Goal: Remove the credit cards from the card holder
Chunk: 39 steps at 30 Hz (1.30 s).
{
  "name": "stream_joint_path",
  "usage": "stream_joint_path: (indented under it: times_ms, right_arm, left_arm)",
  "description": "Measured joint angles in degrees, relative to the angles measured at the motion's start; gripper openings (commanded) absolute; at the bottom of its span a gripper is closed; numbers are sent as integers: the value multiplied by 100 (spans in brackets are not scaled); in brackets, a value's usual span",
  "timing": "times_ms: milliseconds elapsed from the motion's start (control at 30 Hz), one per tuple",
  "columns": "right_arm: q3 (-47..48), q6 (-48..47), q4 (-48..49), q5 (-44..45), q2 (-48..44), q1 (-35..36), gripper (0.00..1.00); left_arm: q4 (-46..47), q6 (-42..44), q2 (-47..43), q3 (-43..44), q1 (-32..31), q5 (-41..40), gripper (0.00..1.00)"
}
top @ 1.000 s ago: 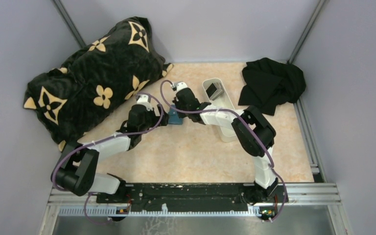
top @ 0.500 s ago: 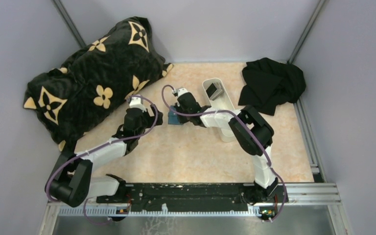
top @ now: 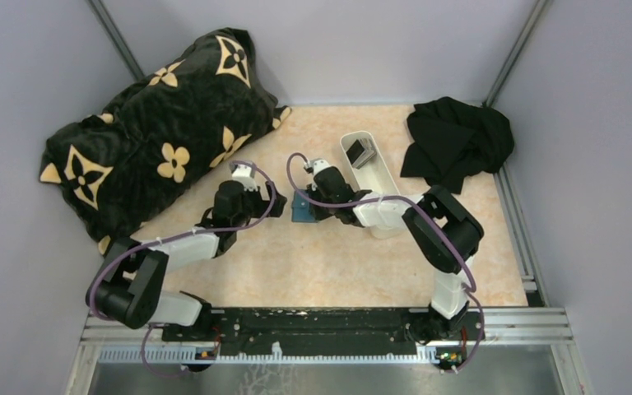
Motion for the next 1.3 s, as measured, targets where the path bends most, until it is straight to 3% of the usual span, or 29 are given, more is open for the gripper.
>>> stream_joint_path:
  times_ms: [67, 200, 367, 633, 733, 767, 967, 1300]
  right_arm:
    - [-116, -7, -83, -35, -125, 0, 0]
    - [-295, -15, -315, -85, -380, 0, 21]
    - [-326, -37, -728, -131, -651, -94, 32]
    - [-402, 247, -815, -109, -844, -931, 25]
    - [-396, 284, -817, -74, -831, -1003, 23]
    - [-382, 291, -804, -81, -802, -992, 23]
    - [-142, 297, -802, -153, -490, -977, 22]
    - [107, 297, -715, -393, -339, -977, 23]
  left_arm:
    - [46, 68, 116, 4, 0, 275, 99]
    - [260, 199, 247, 7, 0, 796, 99]
    - [774, 483, 330, 7, 0, 1617, 99]
    - [1731, 907, 625, -22, -9, 2997, 98]
    - [1958, 1108, 767, -83, -68, 3303, 76]
    - [2009, 1226, 791, -120, -118, 3375, 74]
    - [2363, 1746, 962, -232, -553, 3449, 87]
    - [3626, 2024, 2345, -317, -713, 3143, 86]
